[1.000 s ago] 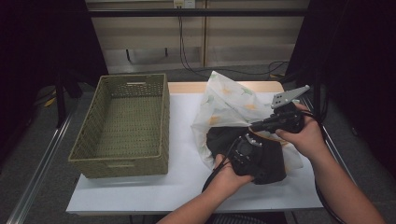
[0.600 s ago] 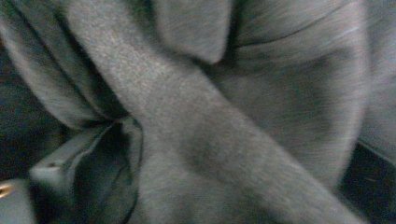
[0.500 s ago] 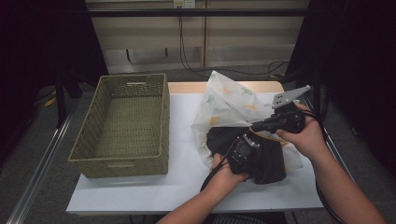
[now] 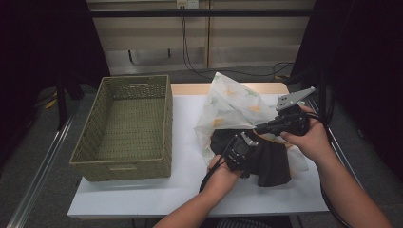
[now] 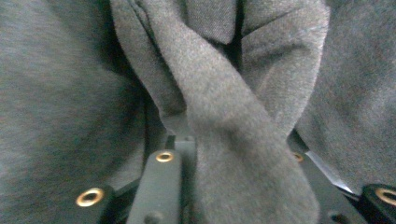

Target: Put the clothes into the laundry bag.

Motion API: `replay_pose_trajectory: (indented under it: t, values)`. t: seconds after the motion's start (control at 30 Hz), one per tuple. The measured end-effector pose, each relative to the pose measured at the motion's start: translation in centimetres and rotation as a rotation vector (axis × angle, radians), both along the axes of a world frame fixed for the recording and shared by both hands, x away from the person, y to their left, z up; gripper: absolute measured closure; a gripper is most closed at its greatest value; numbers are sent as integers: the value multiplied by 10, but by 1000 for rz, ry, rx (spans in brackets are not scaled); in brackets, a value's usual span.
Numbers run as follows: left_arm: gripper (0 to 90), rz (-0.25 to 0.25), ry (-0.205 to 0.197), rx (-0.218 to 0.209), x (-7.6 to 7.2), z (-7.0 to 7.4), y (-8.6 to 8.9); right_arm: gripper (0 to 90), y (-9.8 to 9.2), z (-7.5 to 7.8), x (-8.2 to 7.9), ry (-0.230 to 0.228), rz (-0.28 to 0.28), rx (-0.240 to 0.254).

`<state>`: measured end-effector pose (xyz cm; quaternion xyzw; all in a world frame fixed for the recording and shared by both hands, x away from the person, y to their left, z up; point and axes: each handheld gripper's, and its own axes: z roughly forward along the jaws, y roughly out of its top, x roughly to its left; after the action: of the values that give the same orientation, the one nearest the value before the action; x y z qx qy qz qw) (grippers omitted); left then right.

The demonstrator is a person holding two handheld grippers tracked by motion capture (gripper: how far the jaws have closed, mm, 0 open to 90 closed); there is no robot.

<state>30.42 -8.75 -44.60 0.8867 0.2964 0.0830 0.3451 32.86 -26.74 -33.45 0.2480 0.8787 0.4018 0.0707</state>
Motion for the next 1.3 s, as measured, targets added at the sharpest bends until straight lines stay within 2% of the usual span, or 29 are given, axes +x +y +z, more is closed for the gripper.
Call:
replay_pose_trajectory:
  t: [0.13,0.3,0.57,0.83,0.93,1.07,1.3]
  values:
    - [750,14,-10,-57,2,6,7,900,-1,0,-1,0,3,2]
    - [758,25,-19,-85,8,16,14,900,-1,0,-2,5,14,9]
    - [760,88,-36,-162,22,35,28,900,6,6,-6,-3,36,22]
    - [759,171,-42,-239,34,35,34,900,12,7,-6,11,67,27]
    - [758,184,-53,-231,38,32,31,900,14,6,-6,10,60,20]
    - [753,189,-78,-200,43,27,25,900,13,5,-4,10,58,18]
    - [753,206,-80,-199,50,21,21,900,7,1,-4,26,43,16]
